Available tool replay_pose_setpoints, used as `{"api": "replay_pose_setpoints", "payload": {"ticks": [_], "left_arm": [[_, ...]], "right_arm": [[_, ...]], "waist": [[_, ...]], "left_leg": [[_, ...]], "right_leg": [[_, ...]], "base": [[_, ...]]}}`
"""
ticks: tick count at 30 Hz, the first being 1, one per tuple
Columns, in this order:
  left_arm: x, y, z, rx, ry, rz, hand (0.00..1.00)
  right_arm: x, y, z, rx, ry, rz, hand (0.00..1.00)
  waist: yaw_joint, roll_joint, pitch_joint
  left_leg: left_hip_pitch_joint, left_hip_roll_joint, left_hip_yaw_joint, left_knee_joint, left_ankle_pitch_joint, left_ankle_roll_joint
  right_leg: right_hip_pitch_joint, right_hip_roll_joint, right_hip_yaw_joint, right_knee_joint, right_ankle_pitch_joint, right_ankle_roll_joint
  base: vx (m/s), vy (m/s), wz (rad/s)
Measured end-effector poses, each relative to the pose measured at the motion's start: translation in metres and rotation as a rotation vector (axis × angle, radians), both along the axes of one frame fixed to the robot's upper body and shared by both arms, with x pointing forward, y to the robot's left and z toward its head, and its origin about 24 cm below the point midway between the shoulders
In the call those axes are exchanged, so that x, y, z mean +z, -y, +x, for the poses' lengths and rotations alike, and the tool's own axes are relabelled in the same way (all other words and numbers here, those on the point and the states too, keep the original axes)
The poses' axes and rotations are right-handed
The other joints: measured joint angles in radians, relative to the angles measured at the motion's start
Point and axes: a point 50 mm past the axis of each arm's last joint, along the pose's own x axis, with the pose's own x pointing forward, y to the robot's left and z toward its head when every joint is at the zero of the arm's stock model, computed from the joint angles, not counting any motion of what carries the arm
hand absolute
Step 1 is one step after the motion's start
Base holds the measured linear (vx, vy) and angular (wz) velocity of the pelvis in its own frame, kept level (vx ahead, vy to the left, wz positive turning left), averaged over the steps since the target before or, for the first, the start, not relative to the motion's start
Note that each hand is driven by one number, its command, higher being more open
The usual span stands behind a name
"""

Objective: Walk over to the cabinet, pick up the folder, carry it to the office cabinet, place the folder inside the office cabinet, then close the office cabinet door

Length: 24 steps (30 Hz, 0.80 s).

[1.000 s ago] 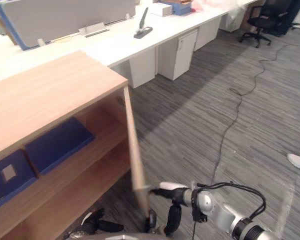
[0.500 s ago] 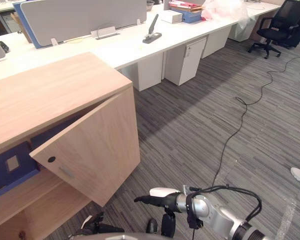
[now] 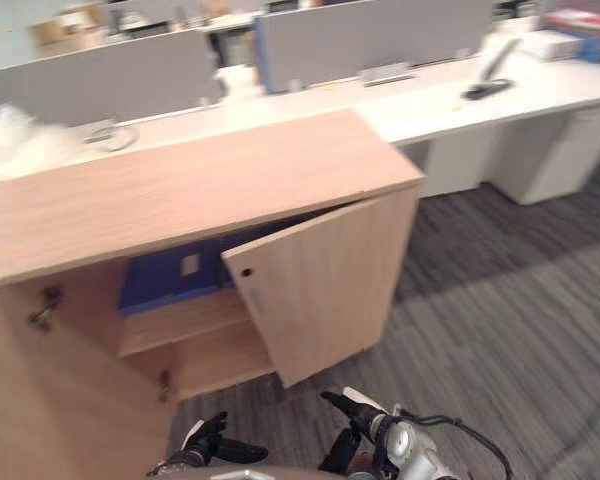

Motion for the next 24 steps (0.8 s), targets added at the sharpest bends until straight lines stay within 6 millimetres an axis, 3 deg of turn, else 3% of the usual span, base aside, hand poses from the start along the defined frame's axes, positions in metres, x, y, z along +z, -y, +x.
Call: {"api": "replay_pose_setpoints", "payload": {"ticks": [1, 2, 3, 6, 12, 17, 18, 19, 20, 22, 23, 24], "left_arm": [[0.001, -0.008, 0.003, 0.001, 0.007, 0.022, 1.00], [0.002, -0.010, 0.004, 0.015, 0.011, 0.025, 1.00], [0.002, -0.011, 0.005, 0.034, 0.013, 0.026, 1.00], [0.001, -0.010, 0.000, 0.086, 0.006, 0.005, 1.00], [0.000, -0.016, -0.006, 0.242, 0.019, -0.031, 1.00], [-0.001, -0.019, -0.011, 0.380, 0.027, -0.073, 1.00], [0.000, -0.021, -0.011, 0.411, 0.031, -0.080, 1.00], [0.001, -0.027, -0.009, 0.427, 0.042, -0.074, 1.00], [0.002, -0.029, -0.006, 0.451, 0.054, -0.078, 1.00], [0.003, -0.032, -0.004, 0.465, 0.066, -0.078, 1.00], [0.003, -0.032, -0.004, 0.465, 0.067, -0.078, 1.00], [0.003, -0.030, -0.003, 0.462, 0.068, -0.082, 1.00]], "right_arm": [[-0.007, 0.006, -0.003, -0.134, -0.030, -0.003, 1.00], [-0.010, 0.012, -0.007, -0.206, -0.050, -0.009, 1.00], [-0.015, 0.025, -0.013, -0.358, -0.088, -0.027, 1.00], [-0.023, 0.038, -0.036, -0.623, -0.149, -0.019, 1.00], [-0.032, 0.040, -0.072, -0.891, -0.197, 0.007, 1.00], [-0.034, 0.038, -0.088, -0.980, -0.208, 0.017, 1.00], [-0.034, 0.037, -0.089, -0.991, -0.204, 0.025, 1.00], [-0.035, 0.036, -0.090, -1.008, -0.204, 0.032, 1.00], [-0.035, 0.036, -0.091, -1.028, -0.205, 0.040, 1.00], [-0.035, 0.037, -0.091, -1.051, -0.204, 0.047, 1.00], [-0.034, 0.038, -0.091, -1.054, -0.203, 0.046, 1.00], [-0.034, 0.041, -0.089, -1.053, -0.196, 0.042, 1.00]], "waist": [[0.000, -0.023, 0.011], [0.007, -0.028, 0.020], [0.012, -0.015, 0.022], [0.018, -0.013, 0.020], [0.042, -0.027, 0.025], [0.061, -0.036, 0.031], [0.059, -0.044, 0.032], [0.055, -0.054, 0.040], [0.054, -0.054, 0.054], [0.055, -0.052, 0.067], [0.055, -0.049, 0.069], [0.057, -0.031, 0.075]], "left_leg": [[-0.018, -0.022, -0.059, 0.000, 0.017, -0.018], [-0.023, -0.029, -0.085, -0.002, 0.025, -0.029], [-0.040, -0.020, -0.131, -0.003, 0.037, -0.038], [-0.034, 0.004, -0.213, -0.008, 0.044, -0.057], [-0.032, 0.011, -0.322, 0.034, 0.032, -0.084], [-0.060, 0.011, -0.410, 0.047, 0.048, -0.100], [-0.083, 0.016, -0.370, 0.048, 0.063, -0.085], [-0.108, 0.026, -0.249, 0.086, 0.060, -0.063], [-0.158, 0.064, -0.020, 0.196, 0.023, -0.040], [-0.193, 0.130, 0.280, 0.352, -0.054, 0.017], [-0.192, 0.144, 0.346, 0.381, -0.072, 0.032], [-0.195, 0.136, 0.415, 0.398, -0.086, 0.069]], "right_leg": [[0.039, 0.018, 0.136, -0.065, -0.033, 0.059], [0.059, 0.017, 0.135, -0.080, -0.041, 0.096], [0.070, 0.017, 0.078, -0.076, -0.045, 0.086], [0.142, 0.025, -0.029, -0.103, -0.063, 0.071], [0.281, 0.051, -0.180, -0.187, -0.071, 0.057], [0.347, 0.074, -0.313, -0.228, -0.072, 0.042], [0.351, 0.067, -0.358, -0.235, -0.069, 0.035], [0.357, 0.059, -0.398, -0.238, -0.065, 0.031], [0.367, 0.055, -0.442, -0.237, -0.064, 0.030], [0.388, 0.033, -0.507, -0.224, -0.064, 0.030], [0.394, 0.025, -0.520, -0.216, -0.065, 0.031], [0.404, 0.020, -0.536, -0.199, -0.073, 0.046]], "base": [[0.10, -0.090, 1.54], [0.10, -0.114, 1.45], [0.08, -0.105, 0.97], [0.08, -0.109, 0.95], [0.03, -0.096, 0.69], [-0.05, -0.090, 0.78], [-0.05, -0.024, 0.90], [-0.04, -0.017, 1.18], [-0.01, 0.008, 1.07], [0.06, 0.084, 0.92], [0.10, 0.157, 0.80], [0.08, 0.137, 0.58]]}}
